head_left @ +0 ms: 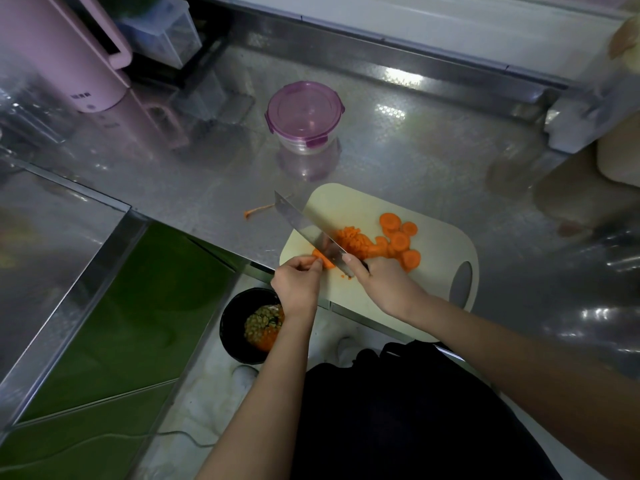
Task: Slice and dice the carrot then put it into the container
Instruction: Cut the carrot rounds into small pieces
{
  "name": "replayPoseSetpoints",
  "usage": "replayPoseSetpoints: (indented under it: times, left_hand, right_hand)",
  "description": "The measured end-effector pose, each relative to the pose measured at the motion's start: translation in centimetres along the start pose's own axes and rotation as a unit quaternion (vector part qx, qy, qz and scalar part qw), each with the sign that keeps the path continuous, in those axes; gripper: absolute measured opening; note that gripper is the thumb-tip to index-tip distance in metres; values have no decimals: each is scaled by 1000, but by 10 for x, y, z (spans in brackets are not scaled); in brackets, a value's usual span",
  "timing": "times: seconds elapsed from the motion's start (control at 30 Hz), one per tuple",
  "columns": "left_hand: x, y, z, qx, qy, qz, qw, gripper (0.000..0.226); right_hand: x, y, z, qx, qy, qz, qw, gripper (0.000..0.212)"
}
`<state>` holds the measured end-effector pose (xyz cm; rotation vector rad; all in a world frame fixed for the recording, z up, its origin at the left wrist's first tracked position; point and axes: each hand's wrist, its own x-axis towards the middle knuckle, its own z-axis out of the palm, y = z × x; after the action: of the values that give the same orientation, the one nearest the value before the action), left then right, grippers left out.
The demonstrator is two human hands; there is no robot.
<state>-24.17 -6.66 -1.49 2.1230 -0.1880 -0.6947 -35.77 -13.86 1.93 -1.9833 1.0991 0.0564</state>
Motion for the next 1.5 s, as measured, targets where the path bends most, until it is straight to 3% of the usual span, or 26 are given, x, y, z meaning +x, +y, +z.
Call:
replayPoseSetpoints:
  times: [0.83, 1.2, 1.5]
  left_hand:
    - [1, 1, 6, 44, 1, -7, 999, 7]
    - [0, 1, 1, 12, 28, 15, 999, 6]
    - [4, -1, 2, 6, 1, 13, 1000, 11]
  right_hand:
    - [7, -4, -2, -34, -30, 19, 999, 59]
    - [8, -3, -2, -45, -38, 4, 998, 60]
    - [9, -9, 3, -50, -36, 20, 998, 59]
